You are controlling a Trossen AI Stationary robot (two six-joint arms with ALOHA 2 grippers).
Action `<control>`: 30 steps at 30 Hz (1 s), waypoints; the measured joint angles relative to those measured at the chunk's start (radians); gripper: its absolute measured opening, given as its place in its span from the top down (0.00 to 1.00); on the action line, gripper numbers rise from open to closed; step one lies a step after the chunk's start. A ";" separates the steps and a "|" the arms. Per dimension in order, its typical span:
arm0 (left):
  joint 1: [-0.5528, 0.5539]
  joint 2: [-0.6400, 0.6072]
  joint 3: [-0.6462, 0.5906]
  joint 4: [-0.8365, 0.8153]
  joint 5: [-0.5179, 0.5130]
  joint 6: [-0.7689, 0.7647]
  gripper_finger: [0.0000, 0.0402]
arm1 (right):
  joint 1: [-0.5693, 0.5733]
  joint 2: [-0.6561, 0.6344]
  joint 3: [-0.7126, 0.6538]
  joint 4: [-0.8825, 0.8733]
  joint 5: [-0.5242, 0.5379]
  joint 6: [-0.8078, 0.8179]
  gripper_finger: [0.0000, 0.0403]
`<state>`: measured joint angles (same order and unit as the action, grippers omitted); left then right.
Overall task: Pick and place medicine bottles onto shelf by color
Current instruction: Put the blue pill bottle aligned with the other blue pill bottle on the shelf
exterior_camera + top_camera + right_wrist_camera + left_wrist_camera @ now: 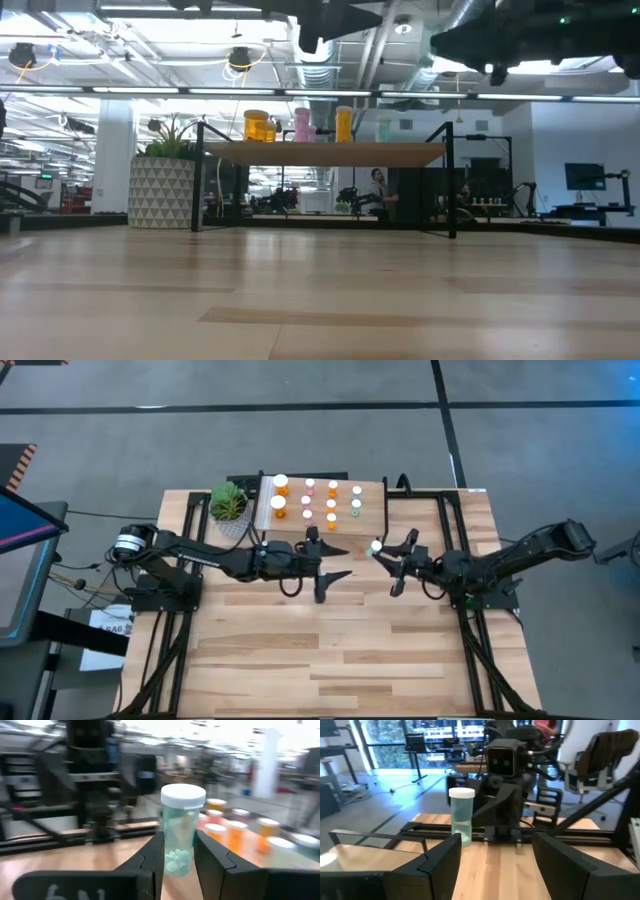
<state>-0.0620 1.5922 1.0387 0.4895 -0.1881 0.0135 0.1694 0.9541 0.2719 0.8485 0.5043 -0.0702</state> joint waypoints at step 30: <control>-0.063 -0.305 -0.238 0.000 -0.297 0.052 0.42 | 0.352 0.375 0.089 0.127 0.889 0.120 0.73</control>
<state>-0.1246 1.2870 0.8012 0.4893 -0.4850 0.0654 0.5209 1.3288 0.3608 0.9752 1.3933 0.0495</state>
